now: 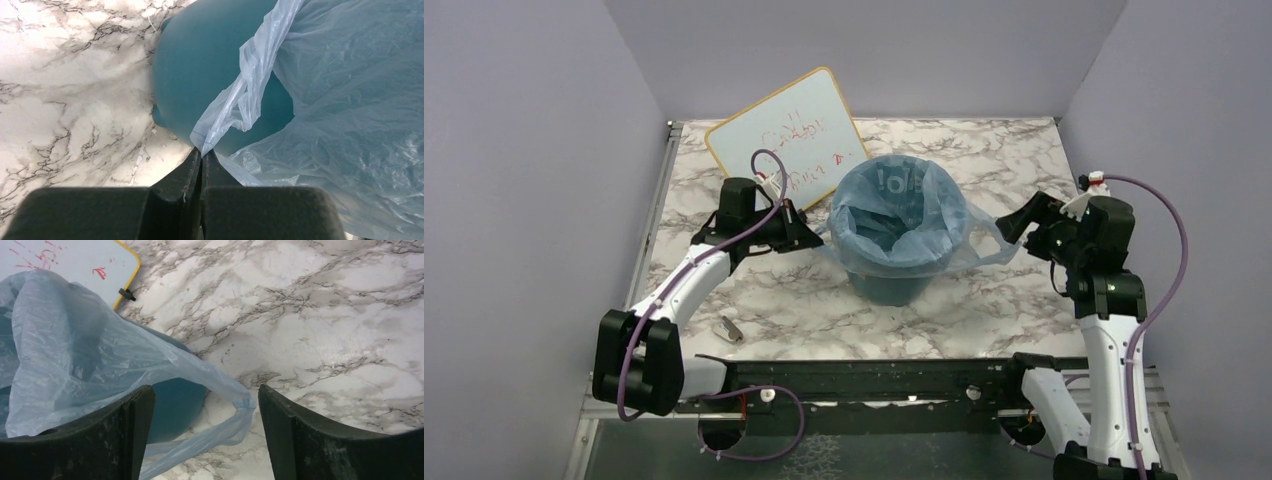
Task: Put the trash bags into the trash bin
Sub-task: Place the trash bag in the trash bin.
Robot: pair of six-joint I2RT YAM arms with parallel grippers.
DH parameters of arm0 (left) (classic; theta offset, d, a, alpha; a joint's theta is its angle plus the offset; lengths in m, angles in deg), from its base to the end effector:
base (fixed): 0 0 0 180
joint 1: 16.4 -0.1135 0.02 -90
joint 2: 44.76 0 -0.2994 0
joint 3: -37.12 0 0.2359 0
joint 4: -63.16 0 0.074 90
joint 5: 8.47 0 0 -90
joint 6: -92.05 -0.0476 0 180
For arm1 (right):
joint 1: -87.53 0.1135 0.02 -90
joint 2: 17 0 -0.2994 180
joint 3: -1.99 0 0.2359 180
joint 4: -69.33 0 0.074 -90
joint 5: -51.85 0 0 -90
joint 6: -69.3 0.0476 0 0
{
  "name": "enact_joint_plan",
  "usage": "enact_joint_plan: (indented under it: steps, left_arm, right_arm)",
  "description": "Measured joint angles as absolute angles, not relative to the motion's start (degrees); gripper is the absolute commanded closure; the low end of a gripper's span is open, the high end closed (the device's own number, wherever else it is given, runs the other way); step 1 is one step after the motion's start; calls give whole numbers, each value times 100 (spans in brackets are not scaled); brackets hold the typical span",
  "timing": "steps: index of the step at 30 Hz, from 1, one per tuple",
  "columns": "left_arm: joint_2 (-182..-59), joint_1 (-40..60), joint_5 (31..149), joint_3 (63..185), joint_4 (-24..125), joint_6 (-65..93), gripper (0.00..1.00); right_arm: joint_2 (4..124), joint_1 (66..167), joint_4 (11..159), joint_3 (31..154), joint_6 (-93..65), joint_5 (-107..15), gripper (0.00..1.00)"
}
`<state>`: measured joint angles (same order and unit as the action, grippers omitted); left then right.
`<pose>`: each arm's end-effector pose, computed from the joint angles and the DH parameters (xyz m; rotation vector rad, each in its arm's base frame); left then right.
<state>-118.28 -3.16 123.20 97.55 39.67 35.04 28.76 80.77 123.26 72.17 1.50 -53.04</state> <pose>0.2388 -0.0887 0.2819 0.0388 2.3003 -1.2372 0.1309 -0.0032 0.3664 0.3684 2.0634 0.4343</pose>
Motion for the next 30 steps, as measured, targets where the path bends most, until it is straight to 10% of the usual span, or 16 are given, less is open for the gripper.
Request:
enact_joint_plan:
  steps: [30]
  left_arm:
    - [-12346,-316,12324,9823,4750,3808,100]
  right_arm:
    - [6657,8422,10324,7118,545,-6264,21]
